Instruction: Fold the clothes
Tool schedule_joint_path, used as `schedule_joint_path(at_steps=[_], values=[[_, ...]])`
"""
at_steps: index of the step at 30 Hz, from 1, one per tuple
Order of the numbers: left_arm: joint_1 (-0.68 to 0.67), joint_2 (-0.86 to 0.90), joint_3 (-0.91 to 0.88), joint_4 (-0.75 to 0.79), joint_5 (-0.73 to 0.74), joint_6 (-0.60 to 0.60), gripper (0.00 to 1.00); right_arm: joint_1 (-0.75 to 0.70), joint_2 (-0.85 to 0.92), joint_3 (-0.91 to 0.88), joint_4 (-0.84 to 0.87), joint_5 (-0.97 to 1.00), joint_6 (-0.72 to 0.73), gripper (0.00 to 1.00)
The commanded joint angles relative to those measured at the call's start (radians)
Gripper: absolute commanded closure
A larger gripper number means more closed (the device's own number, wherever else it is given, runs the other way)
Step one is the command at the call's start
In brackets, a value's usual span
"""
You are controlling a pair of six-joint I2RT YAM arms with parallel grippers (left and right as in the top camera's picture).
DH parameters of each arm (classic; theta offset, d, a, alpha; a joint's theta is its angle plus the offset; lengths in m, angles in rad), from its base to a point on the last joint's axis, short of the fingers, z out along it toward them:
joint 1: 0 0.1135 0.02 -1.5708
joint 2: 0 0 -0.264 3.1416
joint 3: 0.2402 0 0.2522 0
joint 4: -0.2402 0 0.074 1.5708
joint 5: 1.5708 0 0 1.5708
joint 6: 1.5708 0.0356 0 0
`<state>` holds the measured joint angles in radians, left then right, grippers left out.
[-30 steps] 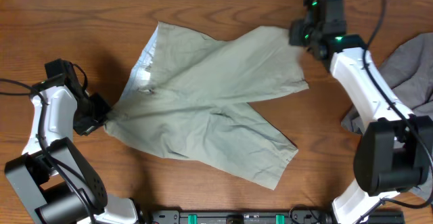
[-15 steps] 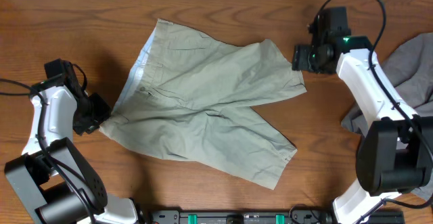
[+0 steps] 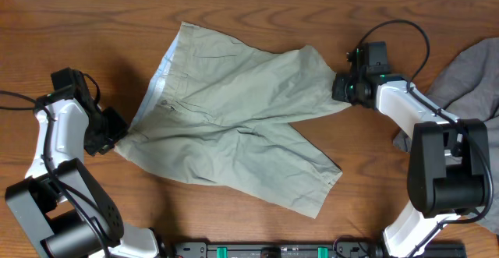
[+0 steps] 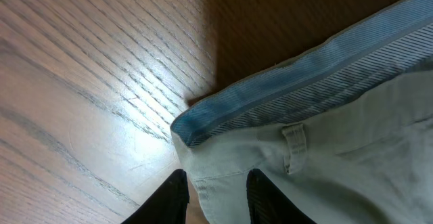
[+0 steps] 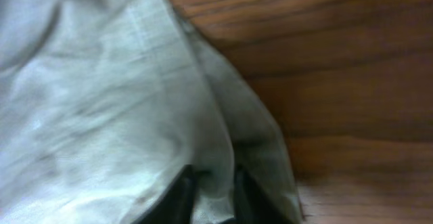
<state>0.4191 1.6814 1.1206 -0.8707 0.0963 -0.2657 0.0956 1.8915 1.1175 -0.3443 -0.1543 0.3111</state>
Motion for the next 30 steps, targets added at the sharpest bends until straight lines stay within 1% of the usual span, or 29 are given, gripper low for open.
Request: schedule_joint_path(at_steps=[1, 5, 8, 12, 14, 15, 17, 20, 21, 22, 23, 25, 26, 30], values=[[0.005, -0.002, 0.000, -0.003, -0.018, -0.002, 0.69, 0.000, -0.023, -0.001, -0.043, -0.132, 0.006, 0.99], [0.005, -0.002, 0.000, -0.003, -0.018, -0.002, 0.69, -0.001, -0.135, 0.000, -0.142, -0.150, -0.019, 0.99], [0.005, -0.002, 0.000, -0.002, -0.018, -0.002, 0.69, 0.000, -0.267, 0.000, -0.226, -0.148, -0.048, 0.99], [0.005, -0.002, 0.000, 0.000, -0.018, -0.002, 0.69, 0.004, -0.395, 0.000, -0.382, -0.109, 0.000, 0.99], [0.005, -0.002, 0.000, 0.000, -0.018, -0.002, 0.69, 0.004, -0.414, 0.000, -0.454, -0.068, 0.047, 0.98], [0.005, -0.002, 0.000, 0.001, -0.018, -0.002, 0.69, 0.004, -0.414, 0.000, -0.492, -0.053, 0.069, 0.94], [0.005, -0.002, 0.000, 0.001, -0.018, -0.002, 0.69, 0.004, -0.407, -0.006, -0.556, -0.048, 0.096, 0.93], [0.005, -0.002, 0.000, 0.000, -0.018, -0.002, 0.69, 0.004, -0.399, -0.008, -0.626, -0.011, 0.101, 0.93], [0.005, -0.002, 0.000, 0.001, -0.018, -0.002, 0.69, 0.004, -0.399, -0.008, -0.637, 0.050, 0.113, 0.90], [0.005, -0.002, 0.000, 0.001, -0.018, -0.002, 0.69, 0.003, -0.399, -0.008, -0.636, 0.101, 0.130, 0.81], [0.005, -0.002, 0.000, 0.001, -0.019, -0.002, 0.69, 0.001, -0.399, -0.008, -0.625, 0.167, 0.161, 0.77], [0.005, -0.002, 0.000, 0.002, -0.018, -0.002, 0.69, -0.010, -0.398, -0.008, -0.574, 0.226, 0.180, 0.76], [0.005, -0.002, 0.000, 0.004, -0.018, -0.002, 0.69, -0.018, -0.392, -0.008, -0.530, 0.226, 0.182, 0.73], [0.005, -0.002, 0.000, 0.004, -0.018, -0.002, 0.68, -0.044, -0.343, -0.008, -0.352, 0.167, 0.175, 0.66]])
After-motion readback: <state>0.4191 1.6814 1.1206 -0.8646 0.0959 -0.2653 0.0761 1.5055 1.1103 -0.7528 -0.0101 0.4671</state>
